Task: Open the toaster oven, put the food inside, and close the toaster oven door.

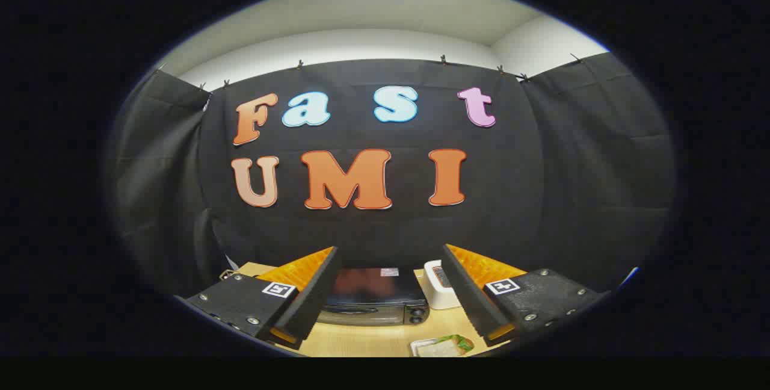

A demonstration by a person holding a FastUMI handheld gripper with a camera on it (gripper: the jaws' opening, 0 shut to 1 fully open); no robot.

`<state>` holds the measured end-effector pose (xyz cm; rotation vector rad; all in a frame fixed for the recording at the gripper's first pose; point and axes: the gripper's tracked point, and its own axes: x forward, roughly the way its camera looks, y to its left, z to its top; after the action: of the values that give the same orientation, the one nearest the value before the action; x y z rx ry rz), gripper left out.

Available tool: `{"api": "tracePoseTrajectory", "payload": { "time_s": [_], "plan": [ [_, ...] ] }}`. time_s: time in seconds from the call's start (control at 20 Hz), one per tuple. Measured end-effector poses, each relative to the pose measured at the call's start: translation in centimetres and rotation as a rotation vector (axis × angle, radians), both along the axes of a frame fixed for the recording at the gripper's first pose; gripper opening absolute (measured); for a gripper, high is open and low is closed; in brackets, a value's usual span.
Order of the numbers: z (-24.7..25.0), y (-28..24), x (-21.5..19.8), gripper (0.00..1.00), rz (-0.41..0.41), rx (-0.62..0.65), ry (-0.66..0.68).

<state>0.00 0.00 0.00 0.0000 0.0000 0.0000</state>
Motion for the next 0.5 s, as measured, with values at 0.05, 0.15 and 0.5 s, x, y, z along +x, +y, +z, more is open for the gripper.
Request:
{"api": "tracePoseTrajectory", "payload": {
  "time_s": [0.05, 0.15, 0.5],
  "plan": [
    [0.03, 0.03, 0.14, 0.99, 0.002, 0.003, 0.0],
    [0.13, 0.01, 0.21, 0.99, -0.003, -0.003, -0.002],
    [0.67, -0.57, 0.51, 0.99, -0.016, 0.004, -0.014]
  ]
}}
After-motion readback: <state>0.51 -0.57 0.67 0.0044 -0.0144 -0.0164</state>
